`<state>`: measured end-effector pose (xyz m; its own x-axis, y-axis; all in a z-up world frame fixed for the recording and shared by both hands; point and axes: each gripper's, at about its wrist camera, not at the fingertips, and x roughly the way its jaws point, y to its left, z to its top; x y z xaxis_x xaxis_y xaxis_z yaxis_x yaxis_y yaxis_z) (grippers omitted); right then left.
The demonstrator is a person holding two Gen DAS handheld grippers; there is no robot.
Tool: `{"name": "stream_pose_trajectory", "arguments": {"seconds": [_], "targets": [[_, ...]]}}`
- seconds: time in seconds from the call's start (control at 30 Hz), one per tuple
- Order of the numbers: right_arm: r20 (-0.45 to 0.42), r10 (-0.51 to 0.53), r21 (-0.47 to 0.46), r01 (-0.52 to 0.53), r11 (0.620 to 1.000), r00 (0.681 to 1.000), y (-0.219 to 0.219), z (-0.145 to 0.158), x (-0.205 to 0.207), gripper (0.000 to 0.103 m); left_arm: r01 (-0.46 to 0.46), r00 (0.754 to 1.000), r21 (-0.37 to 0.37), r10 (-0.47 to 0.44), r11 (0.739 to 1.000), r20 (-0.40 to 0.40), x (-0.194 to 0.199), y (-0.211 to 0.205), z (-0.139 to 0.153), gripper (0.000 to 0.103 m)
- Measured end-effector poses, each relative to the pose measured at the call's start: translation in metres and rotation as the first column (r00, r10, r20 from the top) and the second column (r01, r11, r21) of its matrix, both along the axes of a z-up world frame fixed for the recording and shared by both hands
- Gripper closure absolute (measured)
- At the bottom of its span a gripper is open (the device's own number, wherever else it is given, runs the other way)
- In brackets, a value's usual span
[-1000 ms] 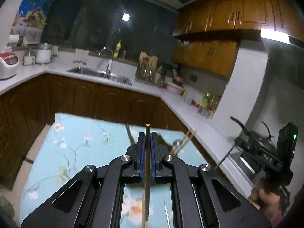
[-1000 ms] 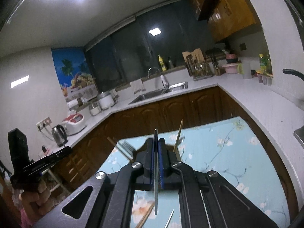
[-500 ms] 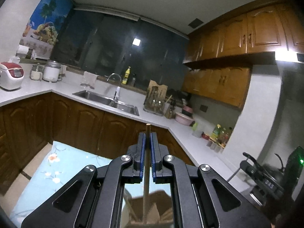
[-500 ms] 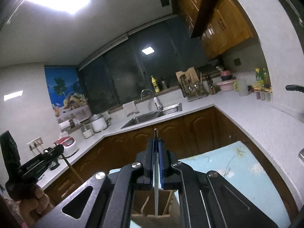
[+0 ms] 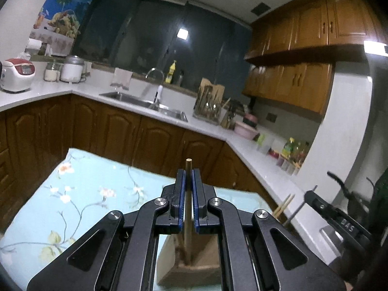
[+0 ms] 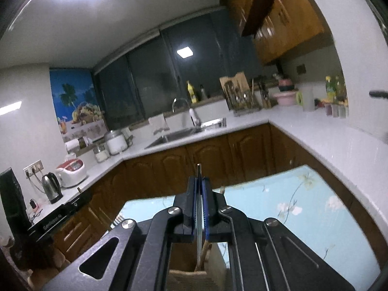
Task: Organize utensils
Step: 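Lower the chopsticks into the holder and open both tools, then move both open tools back down to the remaining chopsticks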
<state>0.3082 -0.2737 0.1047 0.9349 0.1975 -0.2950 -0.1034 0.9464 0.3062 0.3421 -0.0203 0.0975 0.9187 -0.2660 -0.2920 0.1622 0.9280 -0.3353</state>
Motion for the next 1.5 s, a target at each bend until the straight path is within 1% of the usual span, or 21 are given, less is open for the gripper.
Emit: {"name": "stream_pose_trajectory", "arguments": {"seconds": [0.13,0.2,0.3,0.53,0.6,0.67,0.73,0.77,0.8,0.83,0.87,0.9,0.93,0.97,1.0,1.03,1.1,1.17,1.23,1.37,1.5], "targets": [[-0.073,0.014,0.009,-0.014,1.000,0.997,-0.001,-0.017,0.007,0.098,0.028,0.999,0.025,-0.027,0.999,-0.036,-0.001,-0.002,-0.011,0.098],[-0.107,0.018,0.020,-0.016,1.000,0.994,-0.002,-0.025,0.011,0.098,0.028,0.999,0.048,-0.026,0.998,-0.030,-0.003,-0.003,-0.013,0.098],[-0.119,0.022,0.038,-0.018,0.999,0.993,-0.006,-0.025,0.011,0.098,0.043,0.998,0.050,-0.041,0.998,-0.039,-0.002,-0.001,-0.011,0.098],[-0.134,0.018,0.041,-0.012,0.999,0.991,-0.005,-0.023,0.015,0.098,0.056,0.997,0.056,-0.053,0.997,-0.060,0.000,-0.001,-0.008,0.098],[-0.144,0.024,0.056,-0.016,0.998,0.989,-0.007,-0.023,0.017,0.093,0.060,0.996,0.060,-0.056,0.996,-0.067,-0.001,-0.002,-0.007,0.098],[-0.141,0.024,0.065,-0.015,0.998,0.990,-0.008,-0.023,0.016,0.093,0.056,0.996,0.064,-0.051,0.996,-0.072,-0.002,-0.002,-0.006,0.096],[-0.133,0.021,0.076,-0.011,0.997,0.991,-0.010,-0.021,0.014,0.086,0.062,0.995,0.056,-0.058,0.997,-0.075,-0.002,0.000,-0.002,0.082],[-0.126,0.021,0.084,-0.011,0.996,0.992,-0.012,-0.019,0.012,0.075,0.060,0.996,0.052,-0.056,0.997,-0.071,-0.004,0.000,0.000,0.078],[-0.120,0.019,0.088,-0.008,0.996,0.993,-0.013,-0.018,0.010,0.062,0.056,0.996,0.050,-0.053,0.997,-0.066,-0.007,0.001,0.002,0.068],[-0.109,0.014,0.093,-0.004,0.996,0.994,-0.014,-0.016,0.007,0.059,0.055,0.997,0.043,-0.053,0.998,-0.054,-0.011,0.002,0.005,0.062],[-0.094,0.013,0.097,-0.004,0.995,0.995,-0.016,-0.012,0.002,0.057,0.056,0.998,0.035,-0.055,0.998,-0.044,-0.015,0.004,0.009,0.060],[-0.085,0.010,0.101,-0.001,0.995,0.996,-0.018,-0.010,-0.001,0.056,0.056,0.998,0.030,-0.054,0.998,-0.039,-0.019,0.004,0.012,0.054],[-0.075,0.008,0.108,0.000,0.994,0.997,-0.020,-0.007,-0.005,0.053,0.052,0.998,0.026,-0.051,0.998,-0.030,-0.024,0.005,0.015,0.046],[-0.068,0.007,0.113,0.001,0.994,0.998,-0.021,-0.005,-0.008,0.044,0.050,0.999,0.022,-0.050,0.998,-0.015,-0.031,0.006,0.019,0.043],[-0.048,0.006,0.125,0.000,0.992,0.999,-0.023,-0.001,-0.014,0.033,0.049,0.999,0.020,-0.049,0.999,-0.003,-0.038,0.007,0.021,0.037],[-0.032,0.004,0.129,0.000,0.992,0.999,-0.025,0.001,-0.020,0.028,0.044,0.999,0.021,-0.044,0.999,0.006,-0.045,0.008,0.024,0.027],[-0.001,-0.002,0.124,0.002,0.992,1.000,-0.026,0.003,-0.033,0.011,0.024,1.000,0.025,-0.025,0.999,0.017,-0.059,0.012,0.027,0.014],[0.010,-0.001,0.116,0.000,0.993,1.000,-0.026,0.004,-0.043,0.005,0.013,1.000,0.025,-0.014,1.000,0.019,-0.073,0.018,0.025,0.012],[0.010,0.004,0.107,-0.005,0.994,1.000,-0.026,0.001,-0.055,0.004,0.005,1.000,0.032,-0.005,0.999,0.003,-0.084,0.023,0.020,0.009],[-0.018,0.013,0.098,-0.011,0.995,1.000,-0.026,-0.007,-0.073,0.004,-0.006,0.999,0.029,0.007,1.000,-0.048,-0.104,0.034,0.003,0.009],[-0.057,0.009,0.089,-0.004,0.996,0.998,-0.026,-0.022,-0.095,0.004,-0.015,0.994,0.031,0.018,0.999,-0.105,-0.123,0.042,-0.016,0.009]]}}
